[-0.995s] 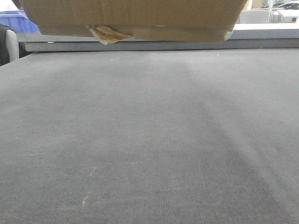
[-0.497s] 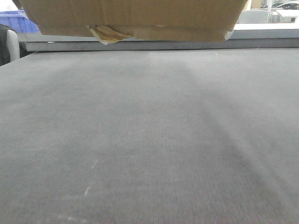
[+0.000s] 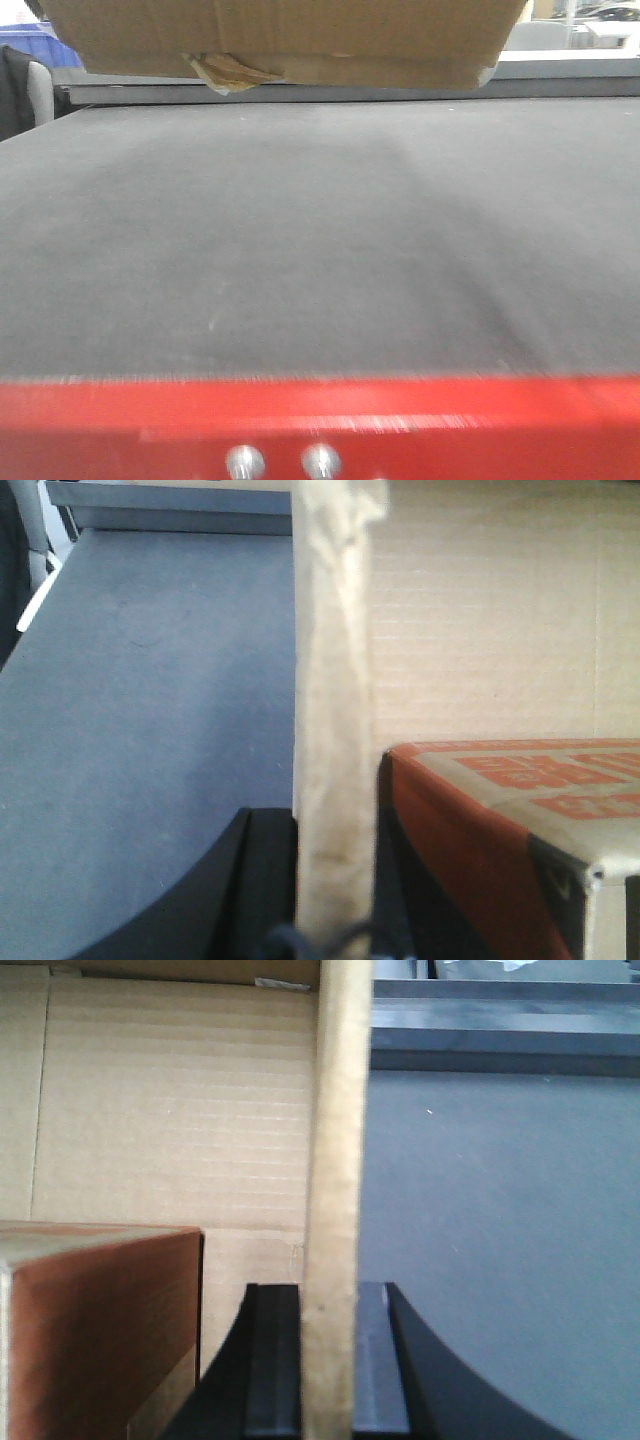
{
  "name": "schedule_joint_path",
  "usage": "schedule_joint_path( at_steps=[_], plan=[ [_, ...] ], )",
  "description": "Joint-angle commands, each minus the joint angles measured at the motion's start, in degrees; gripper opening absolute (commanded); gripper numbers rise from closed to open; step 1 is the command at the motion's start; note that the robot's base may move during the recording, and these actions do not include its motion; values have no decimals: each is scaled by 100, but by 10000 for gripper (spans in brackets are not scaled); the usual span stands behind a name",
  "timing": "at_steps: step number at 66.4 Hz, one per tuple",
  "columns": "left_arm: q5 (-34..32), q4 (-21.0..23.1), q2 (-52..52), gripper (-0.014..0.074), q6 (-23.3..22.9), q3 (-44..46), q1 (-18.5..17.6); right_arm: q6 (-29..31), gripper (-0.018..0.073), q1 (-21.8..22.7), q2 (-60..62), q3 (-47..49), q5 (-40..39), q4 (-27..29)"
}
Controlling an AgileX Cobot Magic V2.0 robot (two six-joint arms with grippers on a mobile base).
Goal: Stack two boxes on right shelf middle
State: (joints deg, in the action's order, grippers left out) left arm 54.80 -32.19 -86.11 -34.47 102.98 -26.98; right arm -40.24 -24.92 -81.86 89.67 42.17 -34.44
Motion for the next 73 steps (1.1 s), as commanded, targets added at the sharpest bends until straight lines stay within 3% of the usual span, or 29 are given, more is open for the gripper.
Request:
schedule_joint_path(
  at_steps=[1, 73],
  plan=[
    [-332, -48, 55, -111, -8, 75, 0, 5, -162, 34, 35, 94, -200, -197],
    [-332, -48, 55, -111, -8, 75, 0, 5, -162, 34, 35, 94, -200, -197]
  ],
)
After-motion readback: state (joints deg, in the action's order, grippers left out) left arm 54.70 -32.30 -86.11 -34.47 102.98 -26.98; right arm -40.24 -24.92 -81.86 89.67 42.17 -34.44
